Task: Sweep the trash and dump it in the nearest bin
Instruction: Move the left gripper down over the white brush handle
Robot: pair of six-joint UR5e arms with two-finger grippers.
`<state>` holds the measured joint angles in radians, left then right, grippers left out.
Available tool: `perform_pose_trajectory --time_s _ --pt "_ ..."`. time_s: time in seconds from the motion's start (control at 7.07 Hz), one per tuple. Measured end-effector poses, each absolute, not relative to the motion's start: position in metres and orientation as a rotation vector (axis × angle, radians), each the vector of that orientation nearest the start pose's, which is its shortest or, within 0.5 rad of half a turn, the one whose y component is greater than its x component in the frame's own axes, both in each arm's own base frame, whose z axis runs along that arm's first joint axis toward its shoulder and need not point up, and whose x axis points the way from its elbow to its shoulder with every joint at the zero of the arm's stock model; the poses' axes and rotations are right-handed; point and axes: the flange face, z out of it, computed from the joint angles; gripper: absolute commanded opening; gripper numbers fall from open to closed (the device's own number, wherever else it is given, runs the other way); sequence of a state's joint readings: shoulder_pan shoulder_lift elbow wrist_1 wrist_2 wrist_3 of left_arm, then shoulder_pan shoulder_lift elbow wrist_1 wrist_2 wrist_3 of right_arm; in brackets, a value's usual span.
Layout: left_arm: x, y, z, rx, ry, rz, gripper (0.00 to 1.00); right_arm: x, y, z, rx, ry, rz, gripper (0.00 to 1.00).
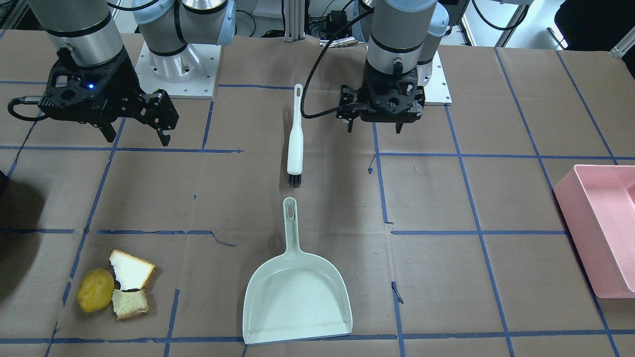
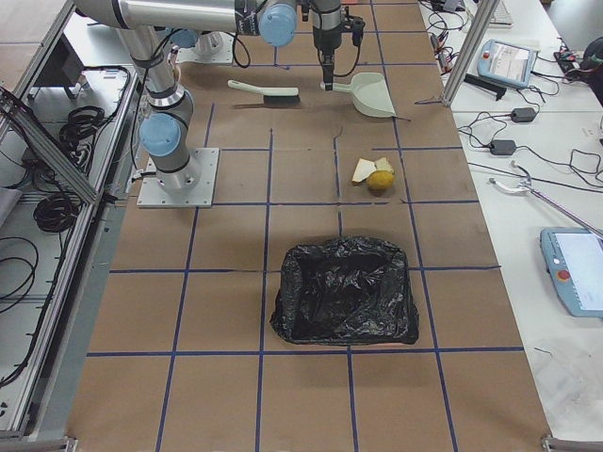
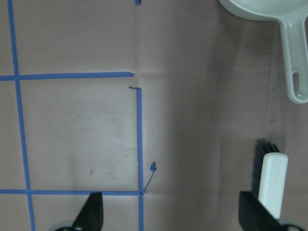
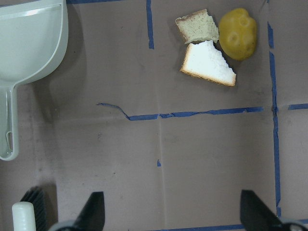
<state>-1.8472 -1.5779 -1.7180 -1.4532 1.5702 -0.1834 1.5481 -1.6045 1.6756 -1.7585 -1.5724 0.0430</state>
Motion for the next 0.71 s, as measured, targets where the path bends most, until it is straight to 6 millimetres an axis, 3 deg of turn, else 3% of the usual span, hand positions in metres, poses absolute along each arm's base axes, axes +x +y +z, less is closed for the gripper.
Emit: perform_pose_trajectory --time_s 0.42,0.71 --pt "-0.326 -0.371 0.378 0.162 3.156 0.055 1.0 0.122 -0.49 0.472 0.103 3.135 -0.183 1.0" --pt "-0.341 -0.343 0.357 0.174 3.172 -0.002 1.0 0.122 -0.49 0.472 0.103 3.135 -0.183 1.0"
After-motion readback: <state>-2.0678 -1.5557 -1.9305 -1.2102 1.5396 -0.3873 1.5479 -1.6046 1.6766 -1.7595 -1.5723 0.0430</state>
